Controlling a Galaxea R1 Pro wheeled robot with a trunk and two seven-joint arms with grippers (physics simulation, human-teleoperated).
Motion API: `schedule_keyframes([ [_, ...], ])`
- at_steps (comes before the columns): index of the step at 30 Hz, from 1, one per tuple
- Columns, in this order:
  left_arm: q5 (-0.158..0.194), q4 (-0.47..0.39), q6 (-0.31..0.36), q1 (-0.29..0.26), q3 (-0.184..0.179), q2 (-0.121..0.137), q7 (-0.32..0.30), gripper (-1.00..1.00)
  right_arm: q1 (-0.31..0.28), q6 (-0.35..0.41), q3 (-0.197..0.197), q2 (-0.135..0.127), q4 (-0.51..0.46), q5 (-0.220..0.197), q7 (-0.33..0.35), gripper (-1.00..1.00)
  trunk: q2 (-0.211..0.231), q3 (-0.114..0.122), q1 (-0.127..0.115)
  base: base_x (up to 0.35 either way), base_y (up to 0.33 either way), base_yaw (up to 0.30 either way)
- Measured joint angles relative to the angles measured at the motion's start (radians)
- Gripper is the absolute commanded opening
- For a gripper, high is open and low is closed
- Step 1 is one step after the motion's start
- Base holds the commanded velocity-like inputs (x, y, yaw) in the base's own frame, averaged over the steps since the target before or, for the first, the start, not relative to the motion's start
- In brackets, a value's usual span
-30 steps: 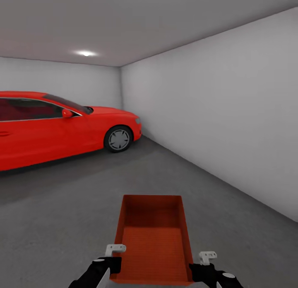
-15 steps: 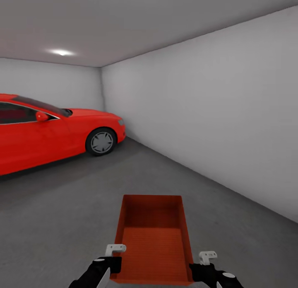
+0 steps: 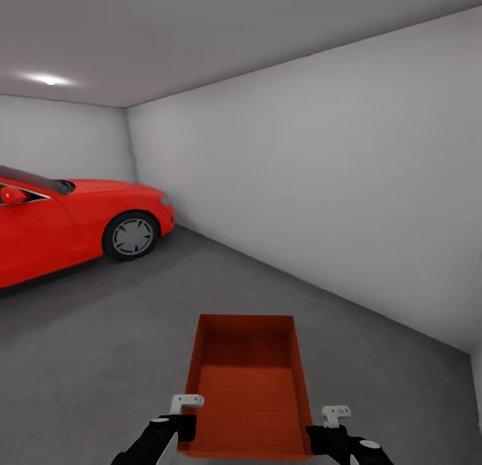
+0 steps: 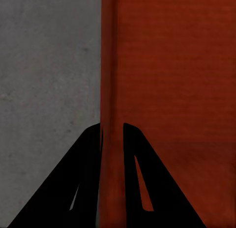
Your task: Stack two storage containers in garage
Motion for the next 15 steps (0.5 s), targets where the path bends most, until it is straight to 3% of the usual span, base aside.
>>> schedule_keyframes([
  [15,-0.001,-0.001,0.002,0.000,0.000,0.000,0.000,-1.00,0.000,0.000,0.001,-0.001,0.000,-0.001,0.000,-1.00,0.000,0.005,0.000,0.320,0.000,-0.280],
])
